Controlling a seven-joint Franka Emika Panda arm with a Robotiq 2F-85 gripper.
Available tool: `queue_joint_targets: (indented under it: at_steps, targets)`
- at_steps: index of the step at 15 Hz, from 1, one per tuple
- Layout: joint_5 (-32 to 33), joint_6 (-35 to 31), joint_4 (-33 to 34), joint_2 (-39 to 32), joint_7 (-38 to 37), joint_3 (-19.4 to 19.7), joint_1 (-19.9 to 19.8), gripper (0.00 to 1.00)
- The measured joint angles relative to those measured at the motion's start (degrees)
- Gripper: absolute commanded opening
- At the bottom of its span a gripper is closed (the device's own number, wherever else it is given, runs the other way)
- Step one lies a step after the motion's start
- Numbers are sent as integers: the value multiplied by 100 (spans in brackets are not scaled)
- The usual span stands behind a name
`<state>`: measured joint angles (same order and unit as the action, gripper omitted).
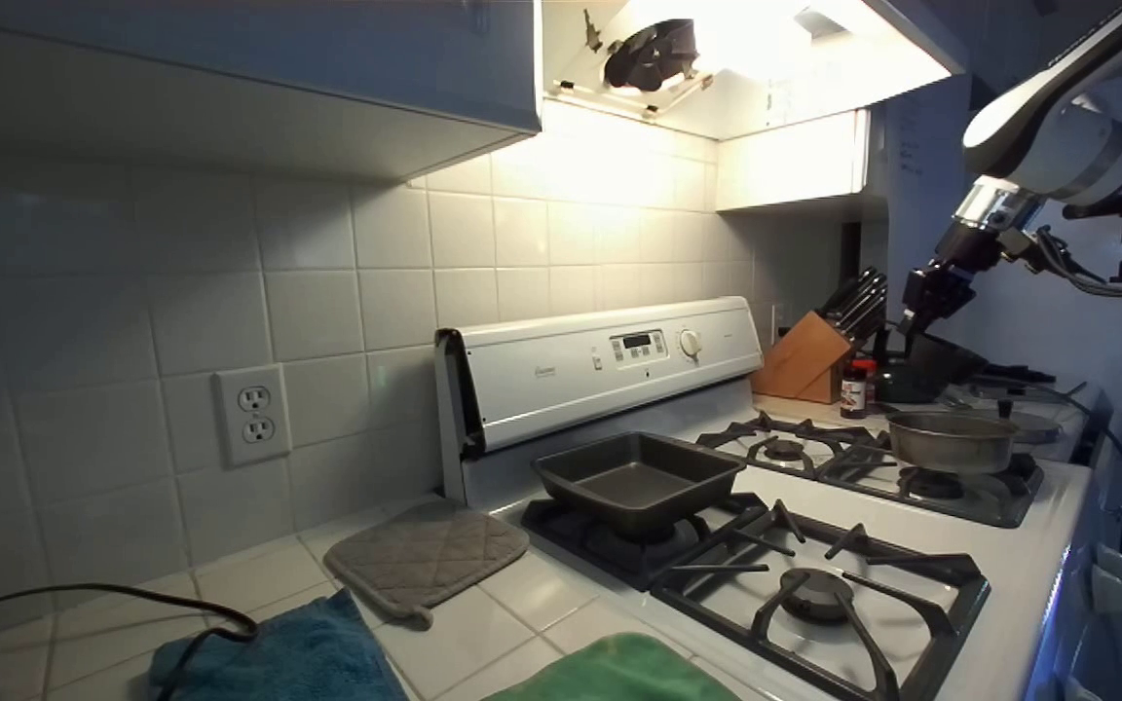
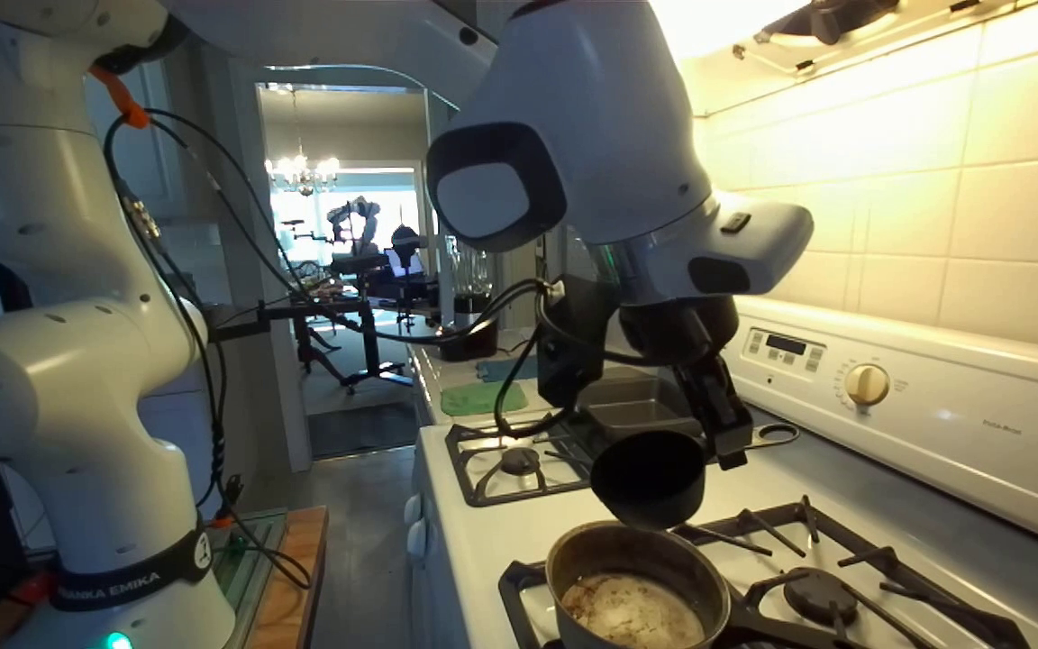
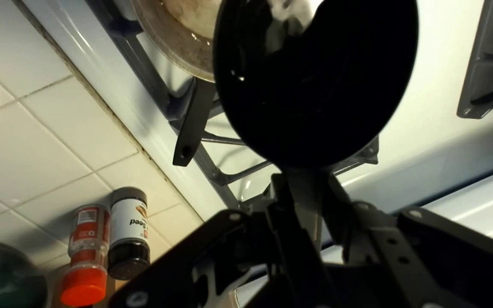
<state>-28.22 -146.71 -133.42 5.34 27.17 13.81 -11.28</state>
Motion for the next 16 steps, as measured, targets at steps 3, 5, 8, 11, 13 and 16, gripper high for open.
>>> queue_joint_targets:
  at_steps: [3, 5, 8, 11, 13, 16]
  targets:
    - [233, 413, 348, -247, -560, 58, -7, 6]
    - [274, 607, 599, -446, -864, 66, -29, 6]
    - [277, 791, 967, -789, -1254, 66, -80, 6]
    - [352, 850, 1316, -1169, -1620, 66, -155, 6]
    - [492, 939, 1539, -1391, -1874, 70, -230, 6]
    - [704, 1144, 1887, -1683, -2205, 116, -374, 6]
